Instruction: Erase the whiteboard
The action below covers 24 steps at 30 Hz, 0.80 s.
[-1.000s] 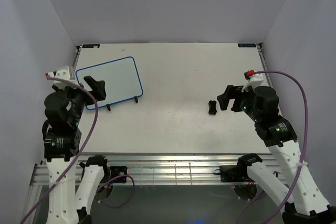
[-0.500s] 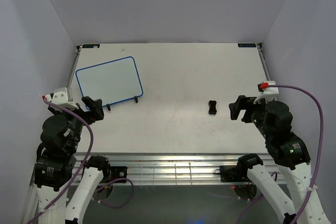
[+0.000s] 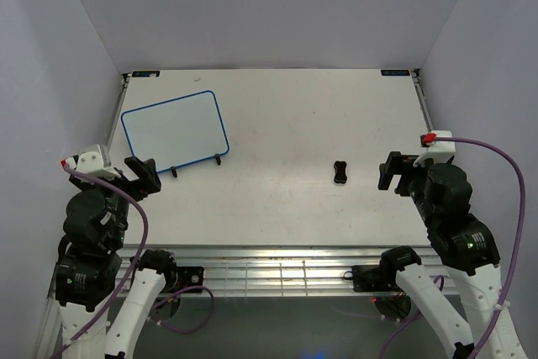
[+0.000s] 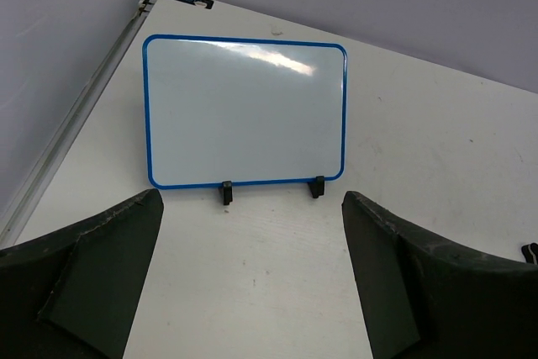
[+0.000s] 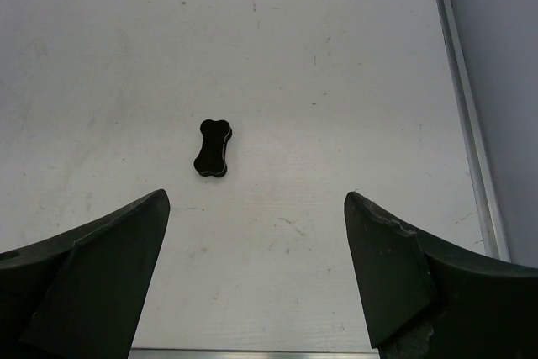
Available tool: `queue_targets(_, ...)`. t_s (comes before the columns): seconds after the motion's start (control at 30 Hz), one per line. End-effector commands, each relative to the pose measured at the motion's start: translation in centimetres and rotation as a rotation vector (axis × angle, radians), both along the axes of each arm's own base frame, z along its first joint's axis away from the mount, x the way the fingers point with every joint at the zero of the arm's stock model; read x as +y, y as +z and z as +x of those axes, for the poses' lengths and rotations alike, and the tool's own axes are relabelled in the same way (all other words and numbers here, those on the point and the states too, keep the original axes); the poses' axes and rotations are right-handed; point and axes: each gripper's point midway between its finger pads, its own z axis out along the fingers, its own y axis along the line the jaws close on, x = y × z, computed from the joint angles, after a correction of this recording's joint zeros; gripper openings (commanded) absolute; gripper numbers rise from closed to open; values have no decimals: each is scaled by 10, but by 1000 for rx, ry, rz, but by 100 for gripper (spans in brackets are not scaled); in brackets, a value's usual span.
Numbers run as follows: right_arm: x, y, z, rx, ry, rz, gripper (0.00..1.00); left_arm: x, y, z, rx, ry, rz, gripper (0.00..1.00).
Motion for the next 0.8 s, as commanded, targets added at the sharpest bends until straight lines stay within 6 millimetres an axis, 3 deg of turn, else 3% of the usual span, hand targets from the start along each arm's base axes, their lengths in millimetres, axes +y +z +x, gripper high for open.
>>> queue_targets(0.0, -4, 22, 1, -82, -6, -6, 90, 2, 0, 4, -12, 6, 25, 98)
queue_targets(0.4, -1, 23, 4, -101, 13, -10, 90, 6, -10, 9, -19, 32, 35, 98)
queue_targets(0.77, -1, 27, 3, -107, 20, -17, 90, 4, -6, 8, -43, 17, 46, 98)
